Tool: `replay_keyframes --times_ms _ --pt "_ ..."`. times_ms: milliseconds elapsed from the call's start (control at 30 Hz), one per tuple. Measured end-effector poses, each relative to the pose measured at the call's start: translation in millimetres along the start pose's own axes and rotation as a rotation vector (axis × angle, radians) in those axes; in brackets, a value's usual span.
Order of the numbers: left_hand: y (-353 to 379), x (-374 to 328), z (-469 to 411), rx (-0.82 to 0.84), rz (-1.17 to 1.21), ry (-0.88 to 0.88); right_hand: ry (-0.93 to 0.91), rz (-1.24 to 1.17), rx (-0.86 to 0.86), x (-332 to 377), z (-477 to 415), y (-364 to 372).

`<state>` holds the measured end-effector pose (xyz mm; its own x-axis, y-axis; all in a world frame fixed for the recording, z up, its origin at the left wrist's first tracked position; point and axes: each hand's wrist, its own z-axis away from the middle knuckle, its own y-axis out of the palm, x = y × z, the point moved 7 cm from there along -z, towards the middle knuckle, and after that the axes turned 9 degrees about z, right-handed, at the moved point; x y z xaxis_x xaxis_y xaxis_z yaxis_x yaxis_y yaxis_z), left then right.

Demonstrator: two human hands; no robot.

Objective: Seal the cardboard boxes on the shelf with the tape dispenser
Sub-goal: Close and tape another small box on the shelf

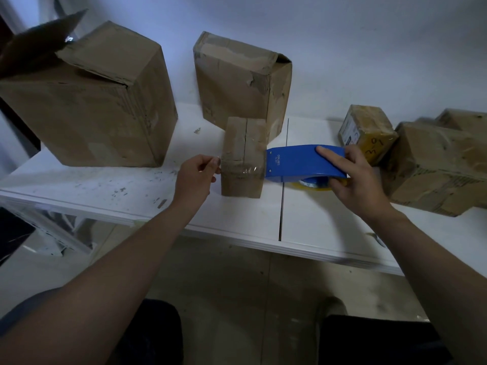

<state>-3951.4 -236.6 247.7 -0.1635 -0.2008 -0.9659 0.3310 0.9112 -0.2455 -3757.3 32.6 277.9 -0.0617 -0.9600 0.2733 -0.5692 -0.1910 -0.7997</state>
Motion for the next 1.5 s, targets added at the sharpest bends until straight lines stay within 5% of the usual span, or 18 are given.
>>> replay_keyframes --times_ms 500,900,1067,1167,1267,1500 --pt "-29.4 14.7 4.2 -0.102 0.062 -0.176 -0.035 -0.068 0.035 35.8 -8.5 22.2" --pt "-21.0 27.9 -7.3 0.086 -0.139 -0.202 -0.007 -0.066 0.015 31.2 -10.2 23.6" --pt "-32.6 -11.9 -11.0 -0.102 -0.167 0.063 -0.025 -0.047 0.025 33.3 -14.0 25.4" --pt "-16.1 -30.4 -12.0 -0.065 -0.133 0.193 -0.027 -0.062 0.024 35.1 -13.7 28.6" --pt "10.5 -25.0 -11.5 0.047 -0.158 0.2 -0.034 -0.068 0.008 35.1 -12.8 28.6" --pt "15.4 -14.3 -11.8 -0.098 -0.109 0.182 -0.025 -0.07 0.018 29.3 -10.7 33.6"
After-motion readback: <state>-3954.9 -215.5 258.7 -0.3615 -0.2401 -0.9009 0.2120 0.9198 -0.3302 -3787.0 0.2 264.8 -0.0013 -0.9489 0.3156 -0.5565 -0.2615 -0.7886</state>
